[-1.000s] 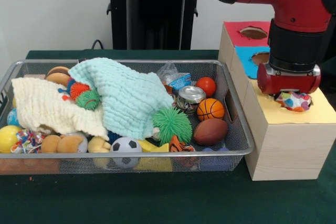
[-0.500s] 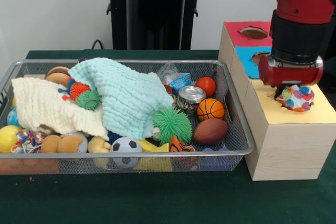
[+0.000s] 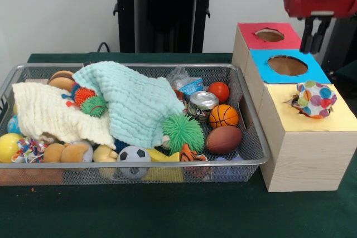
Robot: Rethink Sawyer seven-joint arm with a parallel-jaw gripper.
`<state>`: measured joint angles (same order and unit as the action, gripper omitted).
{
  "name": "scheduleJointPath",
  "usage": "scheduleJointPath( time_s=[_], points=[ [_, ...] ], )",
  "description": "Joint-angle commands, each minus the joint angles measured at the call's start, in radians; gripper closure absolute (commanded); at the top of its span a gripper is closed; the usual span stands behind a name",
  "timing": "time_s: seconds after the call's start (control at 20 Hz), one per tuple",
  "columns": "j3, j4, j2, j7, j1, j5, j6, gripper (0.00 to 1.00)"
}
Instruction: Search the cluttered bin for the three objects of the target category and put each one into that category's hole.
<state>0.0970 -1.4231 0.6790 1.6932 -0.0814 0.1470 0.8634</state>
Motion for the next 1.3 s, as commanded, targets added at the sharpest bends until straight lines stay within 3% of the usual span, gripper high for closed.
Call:
scheduleJointPath(
  time_s=[0.05,0.4,0.8,0.95,1.0,1.2,1.3],
  points=[
    [-0.076,-0.048,0.06,-0.132,0.119,-0.075,0.049,1.0],
    [-0.192,-0.083,0.016,-0.398,0.326,-0.238,-0.102,1.0],
    [-0.322,-0.063,0.007,-0.494,0.488,-0.387,-0.062,1.0],
    [-0.346,-0.058,-0.018,-0.485,0.524,-0.414,-0.036,1.0],
    [-0.351,-0.061,-0.02,-0.466,0.53,-0.436,0.025,0.0],
    [-0.369,-0.108,-0.016,-0.435,0.561,-0.423,-0.012,0.0],
    [-0.403,-0.101,-0.033,-0.468,0.59,-0.455,-0.075,0.0]
  ],
)
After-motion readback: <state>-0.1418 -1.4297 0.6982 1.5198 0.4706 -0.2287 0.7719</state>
